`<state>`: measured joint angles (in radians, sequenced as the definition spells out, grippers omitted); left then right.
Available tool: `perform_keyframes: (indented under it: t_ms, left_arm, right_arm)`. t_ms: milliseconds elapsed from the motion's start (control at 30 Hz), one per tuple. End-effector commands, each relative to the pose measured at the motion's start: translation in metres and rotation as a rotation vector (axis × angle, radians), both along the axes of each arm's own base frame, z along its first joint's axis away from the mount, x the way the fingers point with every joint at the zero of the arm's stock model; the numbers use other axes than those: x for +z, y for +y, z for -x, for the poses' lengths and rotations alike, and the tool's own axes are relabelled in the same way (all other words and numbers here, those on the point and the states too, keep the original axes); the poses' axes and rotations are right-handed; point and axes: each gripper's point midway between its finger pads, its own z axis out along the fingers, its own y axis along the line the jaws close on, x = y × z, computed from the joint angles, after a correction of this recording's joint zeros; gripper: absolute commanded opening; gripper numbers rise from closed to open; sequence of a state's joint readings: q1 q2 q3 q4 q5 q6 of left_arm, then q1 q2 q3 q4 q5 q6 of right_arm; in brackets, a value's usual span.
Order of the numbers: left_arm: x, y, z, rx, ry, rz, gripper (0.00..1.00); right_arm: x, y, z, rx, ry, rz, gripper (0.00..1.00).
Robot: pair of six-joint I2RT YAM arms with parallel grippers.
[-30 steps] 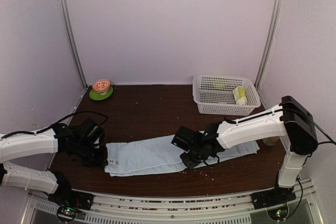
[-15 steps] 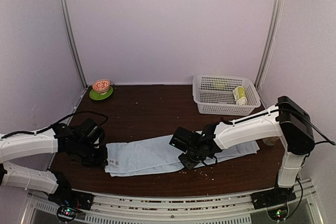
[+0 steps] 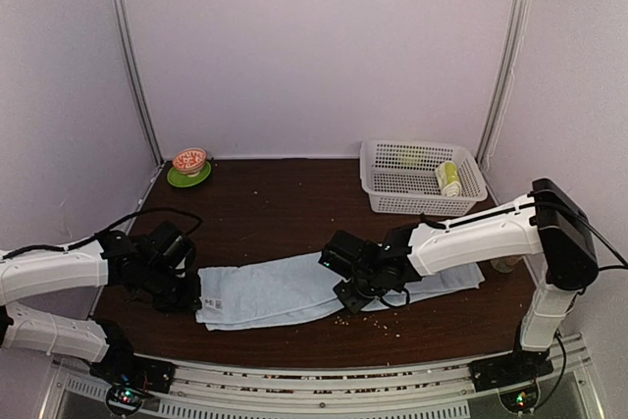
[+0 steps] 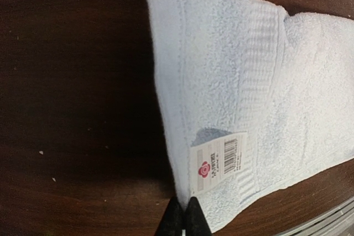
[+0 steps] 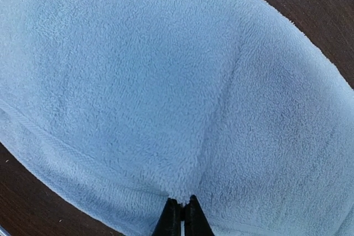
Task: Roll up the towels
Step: Smooth out the towel at the center of the board.
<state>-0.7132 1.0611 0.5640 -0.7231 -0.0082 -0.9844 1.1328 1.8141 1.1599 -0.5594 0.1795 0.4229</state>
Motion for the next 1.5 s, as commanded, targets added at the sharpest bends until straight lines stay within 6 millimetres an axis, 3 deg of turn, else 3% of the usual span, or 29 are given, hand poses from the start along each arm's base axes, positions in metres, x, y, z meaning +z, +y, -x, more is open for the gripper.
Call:
perform_keyframes:
  t_ms: [0, 300, 600, 767, 933, 1233, 1467]
  left_arm:
    - [0.01, -0.002, -0.009, -0.001, -0.04, 0.002, 0.0]
    - [0.013, -0.001, -0.009, -0.003, -0.046, 0.003, 0.0]
    - [0.013, -0.001, -0.009, -0.001, -0.046, 0.004, 0.0]
    - [0.013, -0.001, -0.009, -0.001, -0.048, 0.006, 0.0]
    - [0.013, -0.001, -0.009, -0.001, -0.048, 0.006, 0.0]
    - [0.013, -0.001, -0.008, -0.002, -0.047, 0.006, 0.0]
    - [0.012, -0.001, -0.008, -0.001, -0.042, 0.003, 0.0]
  right_arm:
    - [0.024, 0.002, -0.005, -0.014, -0.044, -0.032, 0.02]
    - [0.025, -0.003, -0.005, -0.012, -0.051, -0.017, 0.1]
    - [0.021, -0.002, -0.003, -0.009, -0.043, -0.018, 0.05]
    - [0.008, 0.001, 0.005, 0.042, 0.002, -0.006, 0.24]
    - [0.009, 0.012, 0.013, 0.113, -0.006, -0.007, 0.38]
    - [-0.003, 0.011, 0.01, 0.197, -0.082, 0.156, 0.44]
    - [0.002, 0.005, -0.007, 0.151, -0.17, 0.216, 0.41]
